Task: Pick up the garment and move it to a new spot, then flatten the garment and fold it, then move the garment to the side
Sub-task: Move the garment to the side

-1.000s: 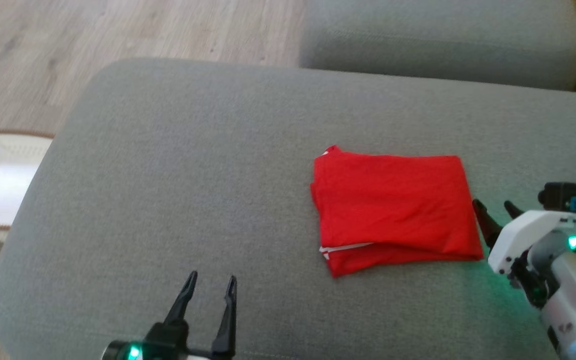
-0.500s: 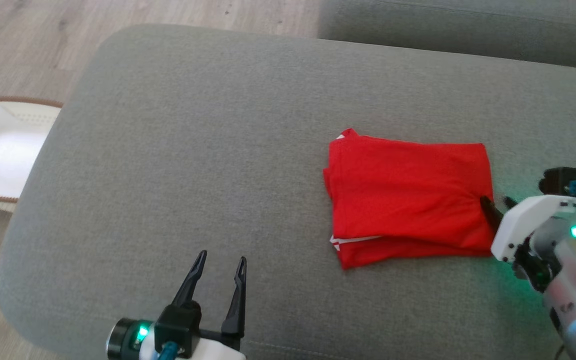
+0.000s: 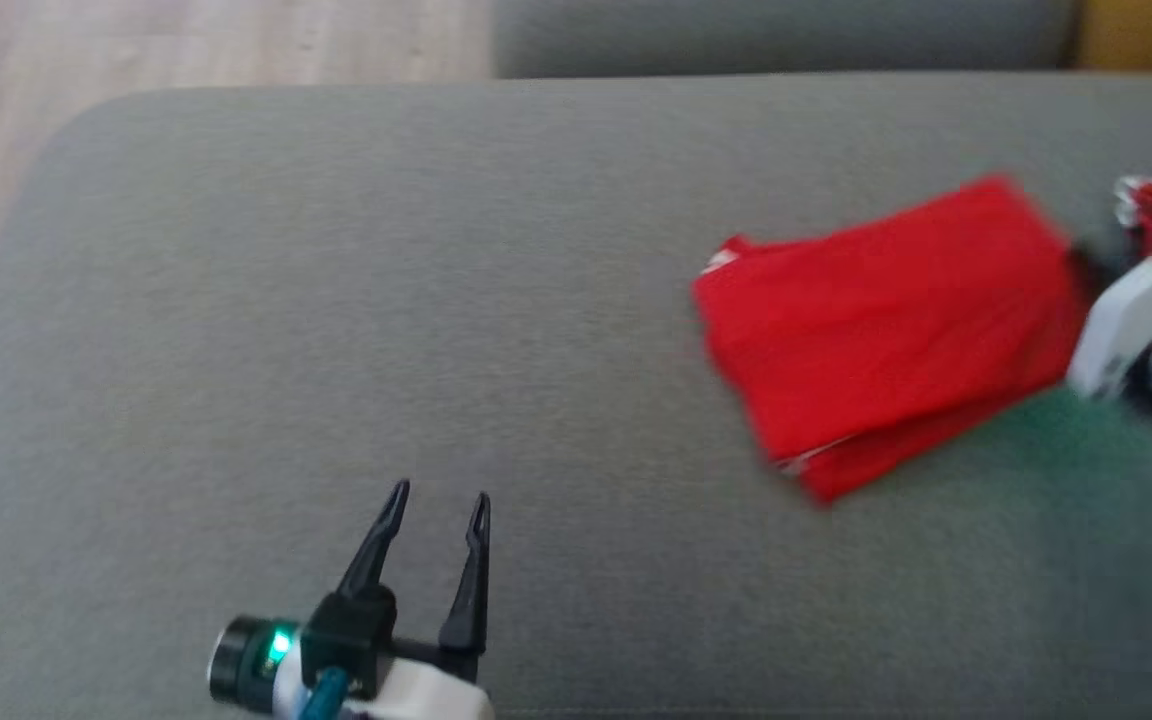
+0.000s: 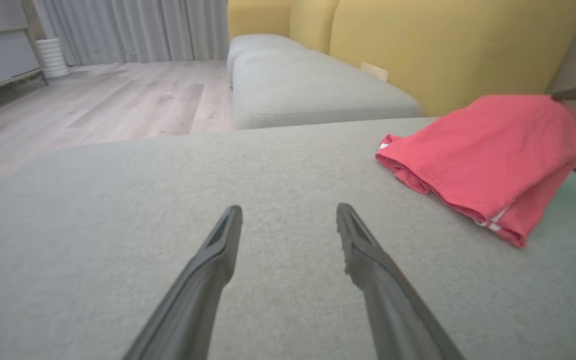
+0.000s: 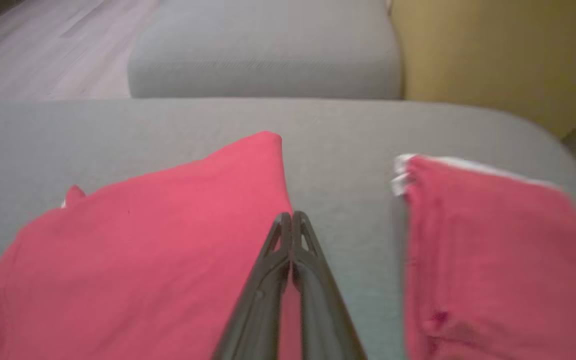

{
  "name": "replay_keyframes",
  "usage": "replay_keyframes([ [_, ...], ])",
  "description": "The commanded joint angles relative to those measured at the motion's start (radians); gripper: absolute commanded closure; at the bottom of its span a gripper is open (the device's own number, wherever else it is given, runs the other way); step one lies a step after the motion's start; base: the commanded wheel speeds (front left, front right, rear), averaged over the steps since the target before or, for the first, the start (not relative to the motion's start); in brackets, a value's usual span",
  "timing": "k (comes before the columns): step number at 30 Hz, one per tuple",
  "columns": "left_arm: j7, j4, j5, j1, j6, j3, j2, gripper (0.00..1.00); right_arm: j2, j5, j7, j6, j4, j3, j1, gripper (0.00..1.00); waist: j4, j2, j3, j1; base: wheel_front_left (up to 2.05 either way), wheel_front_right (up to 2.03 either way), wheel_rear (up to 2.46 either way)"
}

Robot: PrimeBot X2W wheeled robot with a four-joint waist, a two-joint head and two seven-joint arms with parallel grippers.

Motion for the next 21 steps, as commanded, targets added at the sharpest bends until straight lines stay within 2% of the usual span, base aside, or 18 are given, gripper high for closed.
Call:
replay_keyframes([
  [1, -0.012, -0.039, 0.005, -0.057, -0.002, 0.031, -0.009, 0.0, -0.037, -0.009, 0.0, -0.001, -0.031, 0.011, -0.045, 1.0, -0.05, 0.0, 0.03, -0.0001, 0.0, 0.0, 0.0],
  [2, -0.012, -0.041, 0.007, -0.071, -0.003, 0.032, -0.009, 0.0, -0.076, -0.026, 0.005, -0.001, -0.045, 0.018, -0.091, 1.0, -0.083, 0.0, 0.047, -0.0001, 0.0, 0.0, 0.0],
  [6, -0.012, -0.035, 0.026, -0.103, -0.013, 0.026, -0.008, 0.0, -0.149, -0.065, 0.011, -0.001, -0.058, 0.013, -0.18, 1.0, -0.131, 0.0, 0.079, -0.0001, 0.0, 0.0, 0.0],
  [13, -0.012, -0.031, 0.04, -0.159, -0.028, 0.02, -0.008, 0.0, -0.242, -0.124, 0.016, -0.001, -0.031, -0.034, -0.291, 1.0, -0.16, 0.0, 0.134, -0.0001, 0.0, 0.0, 0.0],
  [14, -0.012, -0.03, 0.041, -0.166, -0.03, 0.019, -0.008, 0.0, -0.248, -0.132, 0.013, -0.001, -0.019, -0.047, -0.301, 0.96, -0.16, 0.0, 0.14, -0.0001, 0.0, 0.0, 0.0],
  [15, -0.012, -0.028, 0.042, -0.171, -0.032, 0.018, -0.008, 0.0, -0.251, -0.144, 0.008, -0.001, -0.006, -0.059, -0.309, 0.2, -0.16, 0.0, 0.145, -0.0001, 0.0, 0.0, 0.0],
  [16, -0.012, -0.026, 0.042, -0.175, -0.034, 0.017, -0.008, 0.0, -0.251, -0.155, 0.001, -0.001, 0.006, -0.07, -0.314, 0.0, -0.159, 0.0, 0.148, -0.0001, 0.0, 0.0, 0.0],
  [21, -0.012, -0.011, 0.04, -0.179, -0.036, 0.018, -0.006, 0.0, -0.206, -0.181, -0.043, -0.001, 0.05, -0.107, -0.294, 0.0, -0.146, 0.0, 0.132, -0.0001, 0.0, 0.0, 0.0],
])
